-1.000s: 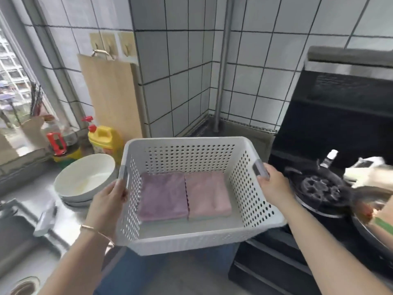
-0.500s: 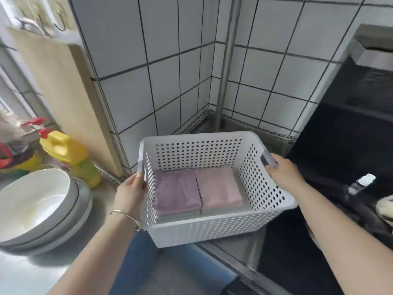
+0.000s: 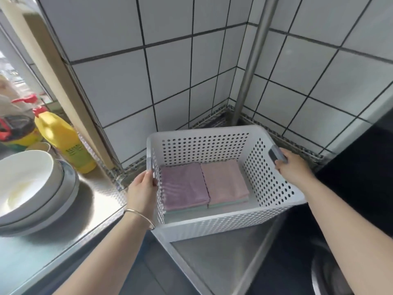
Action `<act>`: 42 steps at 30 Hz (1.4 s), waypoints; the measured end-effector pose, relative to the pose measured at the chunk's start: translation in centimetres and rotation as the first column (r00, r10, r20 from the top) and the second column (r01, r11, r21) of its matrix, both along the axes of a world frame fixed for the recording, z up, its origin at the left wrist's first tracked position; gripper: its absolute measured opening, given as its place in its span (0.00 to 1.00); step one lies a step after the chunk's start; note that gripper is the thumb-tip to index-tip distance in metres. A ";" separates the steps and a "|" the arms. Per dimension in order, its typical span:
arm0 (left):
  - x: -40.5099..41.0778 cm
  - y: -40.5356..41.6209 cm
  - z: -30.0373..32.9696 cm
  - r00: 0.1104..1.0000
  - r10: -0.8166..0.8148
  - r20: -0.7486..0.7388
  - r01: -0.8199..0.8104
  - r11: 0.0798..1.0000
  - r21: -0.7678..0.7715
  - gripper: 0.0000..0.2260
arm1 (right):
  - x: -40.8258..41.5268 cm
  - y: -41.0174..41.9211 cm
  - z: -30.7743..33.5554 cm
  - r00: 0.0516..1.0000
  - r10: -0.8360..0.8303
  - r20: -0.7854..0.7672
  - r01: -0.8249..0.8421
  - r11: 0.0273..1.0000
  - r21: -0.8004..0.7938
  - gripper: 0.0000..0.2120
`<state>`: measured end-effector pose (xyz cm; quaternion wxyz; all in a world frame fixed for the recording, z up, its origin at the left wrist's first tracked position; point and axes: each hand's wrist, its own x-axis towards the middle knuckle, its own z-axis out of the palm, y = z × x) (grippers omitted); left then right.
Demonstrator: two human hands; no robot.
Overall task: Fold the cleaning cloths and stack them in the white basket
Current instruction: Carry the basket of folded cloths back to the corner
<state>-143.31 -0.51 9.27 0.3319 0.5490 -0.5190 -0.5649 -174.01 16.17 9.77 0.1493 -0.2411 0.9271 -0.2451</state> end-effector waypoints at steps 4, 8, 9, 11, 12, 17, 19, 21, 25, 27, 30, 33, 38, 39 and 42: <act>-0.4 -0.7 -0.6 0.999 0.036 0.023 -0.036 0.999 0.003 0.15 | 2.7 -0.6 1.5 0.933 0.086 -0.351 0.028 0.951 0.308 0.25; -0.9 0.3 -0.8 0.997 0.018 0.069 -0.015 0.999 -0.035 0.15 | 10.1 0.0 2.1 0.889 0.363 -0.279 -0.308 0.925 0.223 0.23; -1.2 0.5 -0.9 0.997 0.003 0.076 0.001 0.999 -0.044 0.16 | 11.8 0.6 1.9 0.871 0.449 -0.199 -0.405 0.886 0.226 0.23; -1.8 1.0 -0.8 0.998 -0.022 0.063 0.026 0.998 -0.053 0.15 | 13.9 1.9 1.1 0.818 0.543 -0.190 -0.503 0.836 0.221 0.31; -2.0 1.3 -0.8 0.998 -0.024 0.055 0.027 0.999 -0.046 0.12 | 14.4 2.6 0.4 0.807 0.533 -0.255 -0.491 0.845 0.212 0.33; -1.8 3.7 -0.7 0.996 -0.082 -0.024 0.084 0.989 0.121 0.14 | 14.0 4.2 -1.9 0.889 0.339 -0.308 -0.326 0.941 0.094 0.28; -1.1 4.2 -0.2 0.985 -0.087 -0.149 0.128 0.946 0.296 0.14 | 13.1 4.0 -1.7 0.933 0.270 -0.239 -0.271 0.962 0.029 0.24; -0.2 4.5 0.1 0.967 -0.178 -0.183 0.237 0.891 0.386 0.10 | 11.8 3.8 -1.5 0.964 0.210 -0.163 -0.218 0.975 -0.035 0.16; 0.4 5.3 0.2 0.923 -0.327 -0.202 0.384 0.810 0.444 0.06 | 9.1 3.7 -1.5 0.976 0.184 -0.119 -0.190 0.981 -0.041 0.16; 0.0 5.8 0.2 0.912 -0.348 -0.219 0.411 0.766 0.494 0.07 | 8.0 3.7 -1.2 0.975 0.195 -0.110 -0.199 0.980 -0.028 0.17; -0.8 6.7 0.3 0.884 -0.385 -0.264 0.466 0.689 0.555 0.08 | 6.7 4.1 -0.5 0.974 0.196 -0.115 -0.201 0.979 -0.034 0.17; -1.5 7.2 0.5 0.835 -0.450 -0.315 0.547 0.620 0.563 0.12 | 5.4 4.3 -0.1 0.967 0.223 -0.124 -0.227 0.974 -0.024 0.16; -2.6 8.0 0.3 0.815 -0.477 -0.328 0.575 0.597 0.560 0.04 | 3.2 4.1 -0.1 0.960 0.250 -0.128 -0.254 0.967 -0.015 0.15; -2.8 8.2 0.2 0.820 -0.474 -0.321 0.568 0.600 0.563 0.05 | 3.0 4.0 -0.1 0.961 0.247 -0.124 -0.250 0.968 -0.016 0.15; -3.3 8.4 -0.1 0.824 -0.467 -0.322 0.563 0.607 0.561 0.07 | 2.4 3.9 -0.1 0.961 0.245 -0.131 -0.251 0.968 -0.030 0.15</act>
